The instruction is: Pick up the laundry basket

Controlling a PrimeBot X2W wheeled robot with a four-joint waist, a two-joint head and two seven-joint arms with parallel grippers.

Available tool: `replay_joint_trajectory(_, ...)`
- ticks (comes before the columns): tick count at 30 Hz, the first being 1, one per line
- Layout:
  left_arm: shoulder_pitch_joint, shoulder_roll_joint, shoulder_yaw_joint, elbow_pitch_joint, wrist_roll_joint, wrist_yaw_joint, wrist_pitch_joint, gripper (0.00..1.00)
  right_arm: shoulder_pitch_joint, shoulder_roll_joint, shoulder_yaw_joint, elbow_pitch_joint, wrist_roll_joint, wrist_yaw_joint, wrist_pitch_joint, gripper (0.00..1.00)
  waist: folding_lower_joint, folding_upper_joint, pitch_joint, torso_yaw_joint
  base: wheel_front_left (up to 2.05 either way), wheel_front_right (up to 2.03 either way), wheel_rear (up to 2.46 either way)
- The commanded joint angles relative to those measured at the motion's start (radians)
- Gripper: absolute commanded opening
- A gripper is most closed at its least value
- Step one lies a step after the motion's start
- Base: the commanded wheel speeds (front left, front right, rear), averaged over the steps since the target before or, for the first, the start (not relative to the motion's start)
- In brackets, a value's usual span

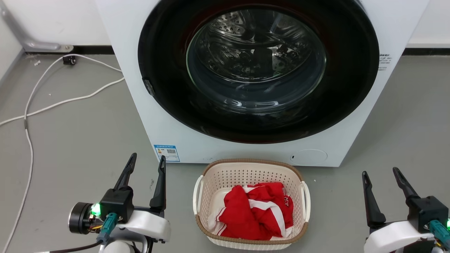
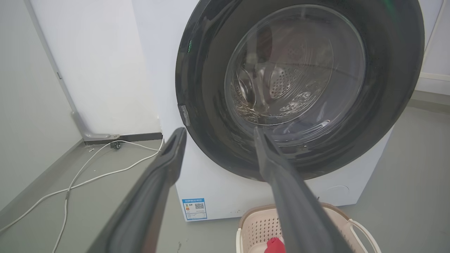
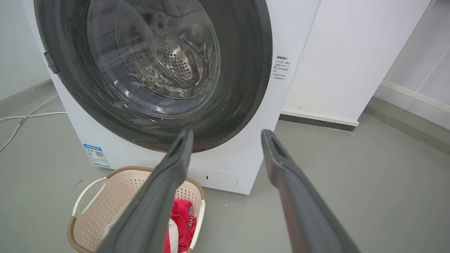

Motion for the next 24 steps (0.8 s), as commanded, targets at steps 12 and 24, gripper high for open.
replay_joint_trajectory(12, -0.169, 0.006, 0.019, 0.119, -0.046, -0.028, 0.005, 1.0, -0.188, 0.003, -0.024, 0.136, 0.016, -0.001, -0.001, 1.0, 0.0, 0.0, 0.172, -0.023, 0.0, 0.0, 0.0)
replay_joint_trajectory(24, -0.464, 0.062, 0.034, 0.345, -0.128, -0.08, 0.109, 1.0, -0.505, 0.003, 0.002, 0.423, 0.05, -0.001, 0.087, 1.0, 0.0, 0.0, 0.411, -0.048, 0.0, 0.0, 0.0)
